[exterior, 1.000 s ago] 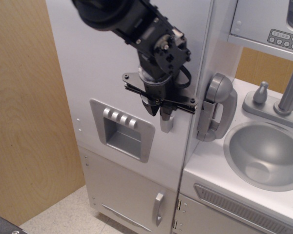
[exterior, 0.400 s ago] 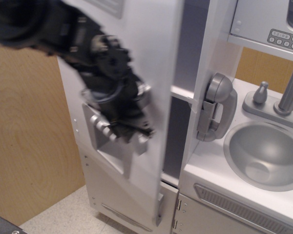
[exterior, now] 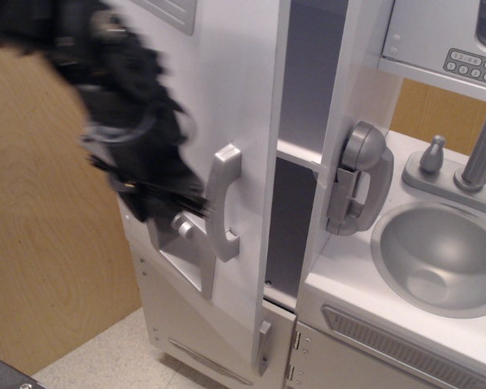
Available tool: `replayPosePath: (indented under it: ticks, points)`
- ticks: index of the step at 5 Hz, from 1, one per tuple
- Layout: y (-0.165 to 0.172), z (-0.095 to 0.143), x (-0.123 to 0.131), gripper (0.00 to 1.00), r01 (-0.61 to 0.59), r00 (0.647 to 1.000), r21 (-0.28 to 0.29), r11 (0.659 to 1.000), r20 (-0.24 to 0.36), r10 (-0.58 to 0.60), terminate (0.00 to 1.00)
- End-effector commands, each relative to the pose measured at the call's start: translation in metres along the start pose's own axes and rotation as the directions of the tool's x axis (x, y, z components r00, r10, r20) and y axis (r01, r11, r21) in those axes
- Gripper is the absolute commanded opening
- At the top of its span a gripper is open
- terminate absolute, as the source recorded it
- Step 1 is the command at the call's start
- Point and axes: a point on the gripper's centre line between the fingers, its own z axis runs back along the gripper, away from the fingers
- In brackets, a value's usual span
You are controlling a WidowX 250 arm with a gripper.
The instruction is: Open fridge
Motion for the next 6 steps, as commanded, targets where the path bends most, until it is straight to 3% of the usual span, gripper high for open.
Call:
replayPosePath:
  ticks: [1,2,3,6]
  points:
    - [-0.064,0.005,0.01,1.0,0.117,0.99,-0.013,0.993,-0.073,-0.118,0.0]
    - [-0.097,-0.003,0.011,1.0,0.163,0.981,-0.055,0.985,-0.098,-0.168,0.0]
    - [-0.13,-0.015,0.016,1.0,0.182,0.981,-0.042,0.982,-0.065,-0.184,0.0]
    - [-0.162,-0.03,0.061,1.0,0.164,0.986,-0.069,0.984,-0.005,-0.165,0.0]
